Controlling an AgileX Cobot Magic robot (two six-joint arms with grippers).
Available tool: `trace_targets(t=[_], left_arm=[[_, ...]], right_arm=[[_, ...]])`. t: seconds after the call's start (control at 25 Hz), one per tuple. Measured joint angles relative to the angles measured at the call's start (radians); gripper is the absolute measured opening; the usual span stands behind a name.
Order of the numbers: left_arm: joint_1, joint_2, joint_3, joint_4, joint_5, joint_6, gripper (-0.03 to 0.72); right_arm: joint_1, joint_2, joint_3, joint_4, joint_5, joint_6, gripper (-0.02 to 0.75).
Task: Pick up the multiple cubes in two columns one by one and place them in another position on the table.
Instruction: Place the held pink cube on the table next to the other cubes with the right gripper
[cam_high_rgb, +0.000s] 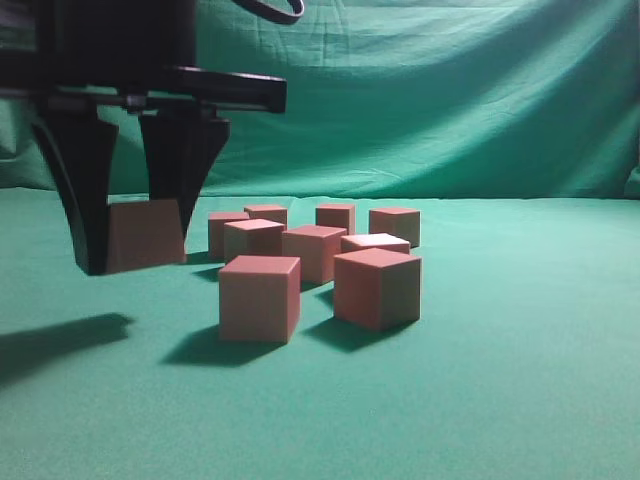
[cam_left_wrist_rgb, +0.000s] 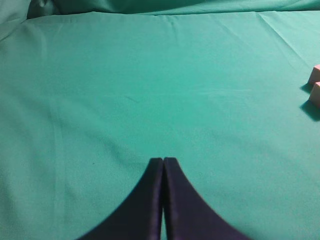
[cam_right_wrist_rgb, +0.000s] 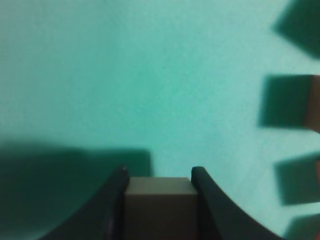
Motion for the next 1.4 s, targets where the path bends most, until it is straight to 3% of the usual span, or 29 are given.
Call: trace_targets(t=[0.6,0.88,1.4], left_arm=[[0.0,0.0,0.0,0.0,0.0,0.0,0.0],[0.0,0.0,0.0,0.0,0.0,0.0,0.0],[0.0,0.0,0.0,0.0,0.0,0.0,0.0]], right_arm=[[0.0,0.027,0.0,-0.044,-0.021,0.079,0.264],[0.0,-0.006,0.099,-0.044,-0.115,0.08,0.264],[0.002,-0.013,0.113,-0.069,-0.137,0.127,0.264]])
